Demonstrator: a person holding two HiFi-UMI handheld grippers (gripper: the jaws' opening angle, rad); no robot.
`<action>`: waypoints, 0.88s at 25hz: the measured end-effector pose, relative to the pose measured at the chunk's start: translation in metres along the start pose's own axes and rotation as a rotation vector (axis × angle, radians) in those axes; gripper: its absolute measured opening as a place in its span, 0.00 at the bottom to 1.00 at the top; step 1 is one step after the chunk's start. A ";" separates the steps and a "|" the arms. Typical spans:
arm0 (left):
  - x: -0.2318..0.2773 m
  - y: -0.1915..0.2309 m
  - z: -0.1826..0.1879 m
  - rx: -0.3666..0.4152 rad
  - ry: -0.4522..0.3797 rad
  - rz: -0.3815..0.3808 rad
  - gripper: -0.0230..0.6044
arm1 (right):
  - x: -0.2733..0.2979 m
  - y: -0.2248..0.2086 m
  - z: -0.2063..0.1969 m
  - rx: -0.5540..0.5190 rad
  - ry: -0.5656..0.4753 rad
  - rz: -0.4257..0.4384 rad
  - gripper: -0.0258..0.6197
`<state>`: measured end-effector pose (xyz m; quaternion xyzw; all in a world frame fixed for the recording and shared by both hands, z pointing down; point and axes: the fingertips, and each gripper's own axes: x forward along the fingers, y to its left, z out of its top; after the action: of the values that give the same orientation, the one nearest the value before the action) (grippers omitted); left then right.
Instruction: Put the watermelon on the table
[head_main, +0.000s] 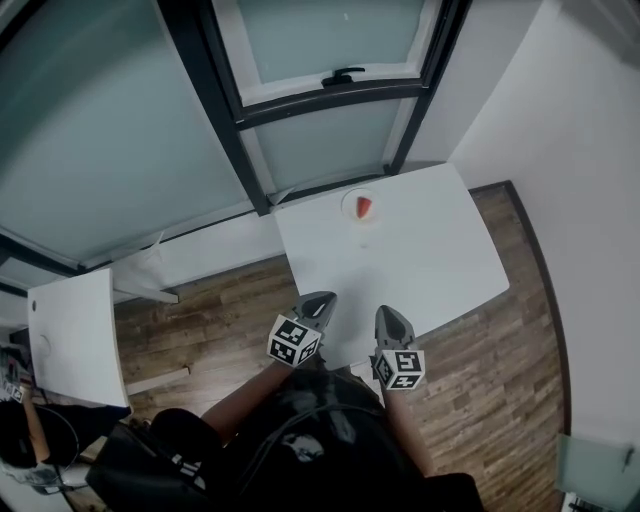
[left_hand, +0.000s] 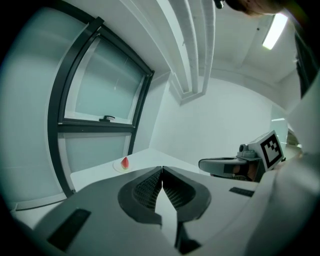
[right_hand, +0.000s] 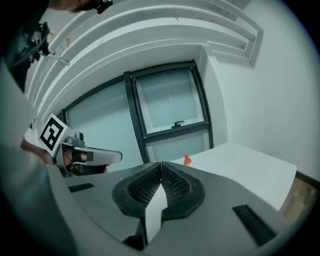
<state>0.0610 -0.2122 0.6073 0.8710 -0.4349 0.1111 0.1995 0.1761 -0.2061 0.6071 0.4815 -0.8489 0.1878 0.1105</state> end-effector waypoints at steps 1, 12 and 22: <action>-0.003 -0.001 0.001 0.010 -0.003 0.000 0.05 | -0.002 0.002 0.003 -0.003 -0.009 -0.006 0.06; -0.024 -0.009 -0.017 0.015 0.031 -0.050 0.05 | 0.000 0.045 -0.021 -0.012 0.057 0.062 0.06; -0.032 -0.010 -0.028 0.004 0.063 -0.055 0.05 | -0.007 0.047 -0.022 -0.005 0.062 0.023 0.06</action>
<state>0.0489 -0.1715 0.6178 0.8791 -0.4042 0.1339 0.2142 0.1393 -0.1694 0.6146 0.4653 -0.8512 0.2017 0.1355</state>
